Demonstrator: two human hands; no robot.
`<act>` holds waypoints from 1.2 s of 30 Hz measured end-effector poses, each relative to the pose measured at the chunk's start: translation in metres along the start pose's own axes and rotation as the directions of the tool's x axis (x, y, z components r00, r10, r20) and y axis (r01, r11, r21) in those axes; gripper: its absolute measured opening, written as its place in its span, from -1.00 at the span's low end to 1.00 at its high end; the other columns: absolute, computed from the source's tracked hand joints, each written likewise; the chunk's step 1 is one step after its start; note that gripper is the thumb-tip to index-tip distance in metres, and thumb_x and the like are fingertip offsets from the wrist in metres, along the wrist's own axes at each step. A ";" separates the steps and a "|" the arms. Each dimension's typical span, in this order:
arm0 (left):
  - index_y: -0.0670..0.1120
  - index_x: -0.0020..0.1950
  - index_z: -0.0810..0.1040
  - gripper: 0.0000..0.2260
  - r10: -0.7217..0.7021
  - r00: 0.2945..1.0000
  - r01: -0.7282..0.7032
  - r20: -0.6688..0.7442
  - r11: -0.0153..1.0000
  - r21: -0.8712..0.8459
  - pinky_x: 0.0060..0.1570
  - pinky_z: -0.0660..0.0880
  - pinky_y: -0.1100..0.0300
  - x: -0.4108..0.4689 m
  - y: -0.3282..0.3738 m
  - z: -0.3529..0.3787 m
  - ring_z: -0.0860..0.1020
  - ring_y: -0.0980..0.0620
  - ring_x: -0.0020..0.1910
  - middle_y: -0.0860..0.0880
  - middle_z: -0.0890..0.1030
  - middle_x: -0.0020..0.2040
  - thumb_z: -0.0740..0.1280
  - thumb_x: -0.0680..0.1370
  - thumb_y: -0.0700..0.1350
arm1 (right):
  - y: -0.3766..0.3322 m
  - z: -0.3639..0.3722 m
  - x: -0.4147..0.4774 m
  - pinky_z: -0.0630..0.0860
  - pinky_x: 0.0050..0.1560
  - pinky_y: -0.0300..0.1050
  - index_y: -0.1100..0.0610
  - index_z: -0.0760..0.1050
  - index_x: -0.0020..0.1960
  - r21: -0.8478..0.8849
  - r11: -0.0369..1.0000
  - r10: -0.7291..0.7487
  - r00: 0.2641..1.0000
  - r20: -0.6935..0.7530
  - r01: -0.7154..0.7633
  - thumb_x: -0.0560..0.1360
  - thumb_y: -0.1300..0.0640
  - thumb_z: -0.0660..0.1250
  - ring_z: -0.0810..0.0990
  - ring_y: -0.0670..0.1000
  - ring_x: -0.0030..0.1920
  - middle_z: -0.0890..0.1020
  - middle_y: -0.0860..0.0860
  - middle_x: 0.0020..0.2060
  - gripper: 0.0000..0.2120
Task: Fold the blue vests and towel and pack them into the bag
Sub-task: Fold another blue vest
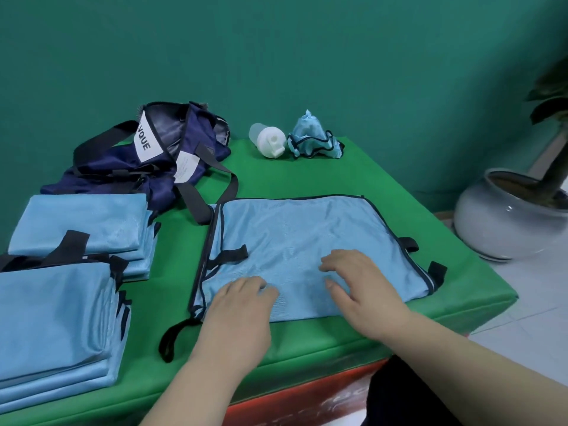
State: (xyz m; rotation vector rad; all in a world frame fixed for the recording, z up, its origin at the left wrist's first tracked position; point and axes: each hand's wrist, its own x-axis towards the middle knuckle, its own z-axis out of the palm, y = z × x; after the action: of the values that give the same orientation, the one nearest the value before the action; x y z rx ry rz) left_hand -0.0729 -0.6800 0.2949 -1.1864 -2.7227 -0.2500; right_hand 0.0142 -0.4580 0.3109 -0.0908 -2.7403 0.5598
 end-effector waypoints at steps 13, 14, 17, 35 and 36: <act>0.09 0.13 0.62 -0.69 0.010 1.000 -0.011 0.012 0.999 0.040 0.00 0.59 0.03 -0.004 0.024 0.018 0.61 -0.02 0.09 0.05 0.61 0.14 0.17 0.49 -0.01 | 0.130 -0.062 -0.048 -0.06 0.57 -0.14 -0.01 0.17 0.58 -0.349 0.919 0.283 0.923 0.260 -0.184 0.41 -0.54 -0.35 0.00 -0.07 0.60 0.13 -0.08 0.59 -0.04; 0.08 0.14 0.62 -0.67 0.026 1.000 -0.026 0.008 0.999 0.037 0.01 0.59 0.02 -0.007 0.030 0.018 0.60 -0.03 0.11 0.04 0.61 0.15 0.14 0.50 0.00 | 0.135 -0.066 -0.050 -0.06 0.57 -0.14 -0.01 0.16 0.59 -0.356 0.917 0.282 0.922 0.265 -0.179 0.44 -0.52 -0.29 -0.01 -0.08 0.60 0.12 -0.09 0.60 -0.09; 0.07 0.15 0.63 -0.65 0.068 0.998 -0.068 0.009 0.998 0.018 0.02 0.59 0.02 -0.013 0.047 0.018 0.60 -0.04 0.13 0.02 0.61 0.17 0.13 0.50 0.03 | 0.148 -0.079 -0.051 -0.03 0.57 -0.12 -0.04 0.13 0.60 -0.387 0.909 0.278 0.916 0.290 -0.154 0.47 -0.41 -0.22 0.00 -0.10 0.59 0.10 -0.12 0.60 -0.19; 0.06 0.01 0.62 -0.76 -0.040 0.994 0.036 0.106 0.998 0.043 0.07 0.57 -0.08 -0.007 0.026 -0.009 0.60 -0.06 0.13 0.06 0.62 0.05 0.24 0.42 0.00 | -0.002 0.014 0.032 0.31 0.41 0.01 0.12 0.49 0.32 -0.030 0.996 -0.076 0.955 0.286 0.088 0.57 -0.05 0.11 0.40 0.07 0.33 0.55 0.02 0.25 -0.57; 0.05 0.06 0.62 -0.72 -0.051 0.990 0.048 0.128 0.998 0.032 0.02 0.59 -0.03 -0.006 0.022 -0.011 0.61 -0.05 0.13 0.05 0.63 0.10 0.35 0.36 -0.02 | -0.013 0.023 0.039 0.29 0.43 -0.01 0.12 0.48 0.35 -0.009 0.996 -0.087 0.955 0.284 0.093 0.59 0.01 0.16 0.38 0.06 0.35 0.54 0.02 0.27 -0.61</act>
State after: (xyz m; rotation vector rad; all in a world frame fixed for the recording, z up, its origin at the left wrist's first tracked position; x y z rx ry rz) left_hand -0.0519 -0.6719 0.3064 -1.1672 -2.8590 -0.1448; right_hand -0.0308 -0.4732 0.3083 0.1183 -3.0105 0.5542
